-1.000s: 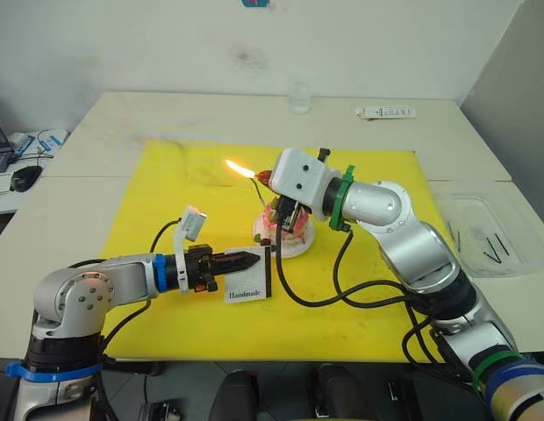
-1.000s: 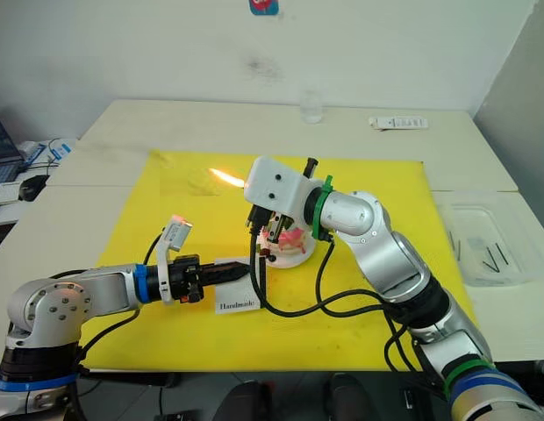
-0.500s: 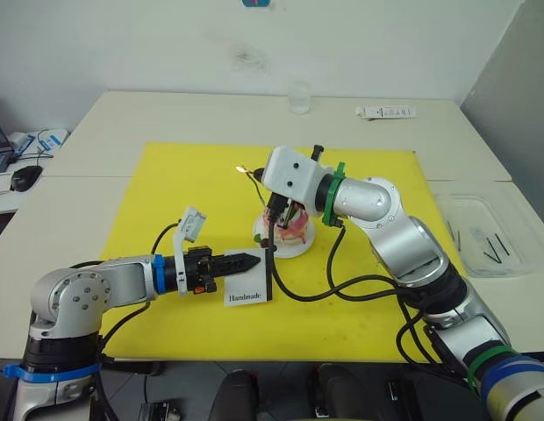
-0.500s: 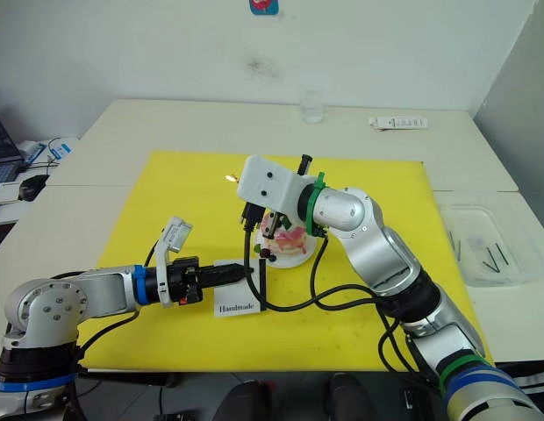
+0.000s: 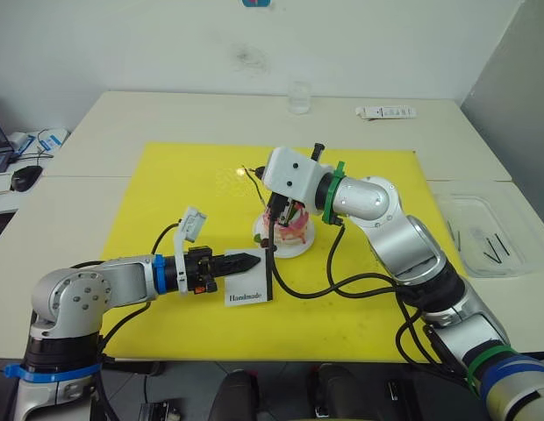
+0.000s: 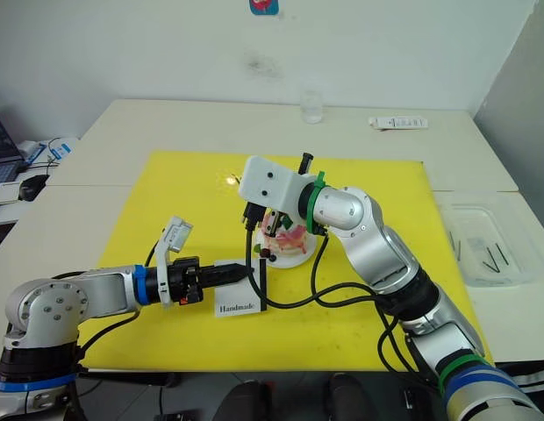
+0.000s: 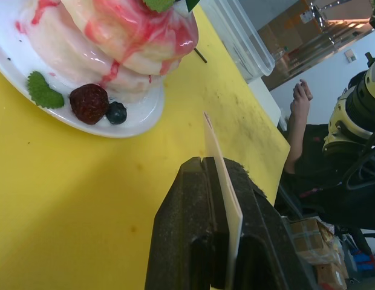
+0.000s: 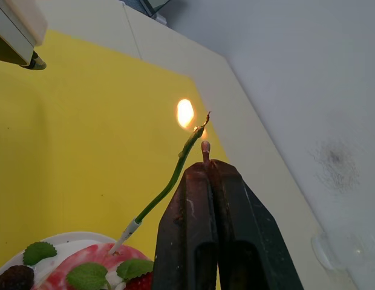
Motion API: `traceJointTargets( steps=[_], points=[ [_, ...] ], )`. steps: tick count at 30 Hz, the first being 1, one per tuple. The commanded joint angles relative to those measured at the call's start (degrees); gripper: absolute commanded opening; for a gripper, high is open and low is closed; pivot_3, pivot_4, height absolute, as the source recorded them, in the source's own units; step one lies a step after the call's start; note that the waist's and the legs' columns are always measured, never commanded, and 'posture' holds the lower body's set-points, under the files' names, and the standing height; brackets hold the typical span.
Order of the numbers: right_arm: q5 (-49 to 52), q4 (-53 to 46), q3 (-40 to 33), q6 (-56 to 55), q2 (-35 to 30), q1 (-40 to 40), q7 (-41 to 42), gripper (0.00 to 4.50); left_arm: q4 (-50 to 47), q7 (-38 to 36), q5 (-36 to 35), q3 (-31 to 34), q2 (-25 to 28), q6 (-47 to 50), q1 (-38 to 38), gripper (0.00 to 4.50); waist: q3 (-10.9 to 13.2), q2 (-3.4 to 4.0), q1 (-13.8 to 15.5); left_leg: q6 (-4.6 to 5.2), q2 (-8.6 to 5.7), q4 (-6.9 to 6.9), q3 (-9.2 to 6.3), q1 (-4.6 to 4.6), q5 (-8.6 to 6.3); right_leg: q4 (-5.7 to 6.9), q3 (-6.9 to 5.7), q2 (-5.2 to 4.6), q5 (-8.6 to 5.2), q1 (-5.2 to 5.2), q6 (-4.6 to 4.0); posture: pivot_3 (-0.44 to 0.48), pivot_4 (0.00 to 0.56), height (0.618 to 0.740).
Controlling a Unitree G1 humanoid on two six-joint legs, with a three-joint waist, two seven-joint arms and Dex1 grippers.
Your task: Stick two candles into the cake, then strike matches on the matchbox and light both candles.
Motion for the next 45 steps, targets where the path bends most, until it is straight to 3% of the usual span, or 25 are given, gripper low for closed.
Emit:
traceJointTargets(
  steps=[1, 45],
  points=[
    [-0.6, -1.1, -1.0, -1.4, 0.3, -1.1, -0.2, 0.01, -1.1, -0.1, -1.4, 0.6, -0.2, -0.3, -0.9, 0.00, 0.0, 0.00, 0.0, 0.00, 0.00, 0.00, 0.00, 0.00, 0.00, 0.00, 0.00, 0.00, 0.00, 0.00, 0.00, 0.000, 0.150, 0.740],
    [-0.7, -2.1, -1.2, -1.6, 0.1, -0.1, 0.1, 0.01, -0.7, -0.6, -0.9, -0.7, -0.4, -0.7, -1.5, 0.00, 0.0, 0.01, 0.0, 0.00, 0.00, -0.06, 0.00, 0.00, 0.00, -0.04, 0.00, -0.01, -0.02, -0.01, 0.03, 0.000, 0.150, 0.740]
  ],
)
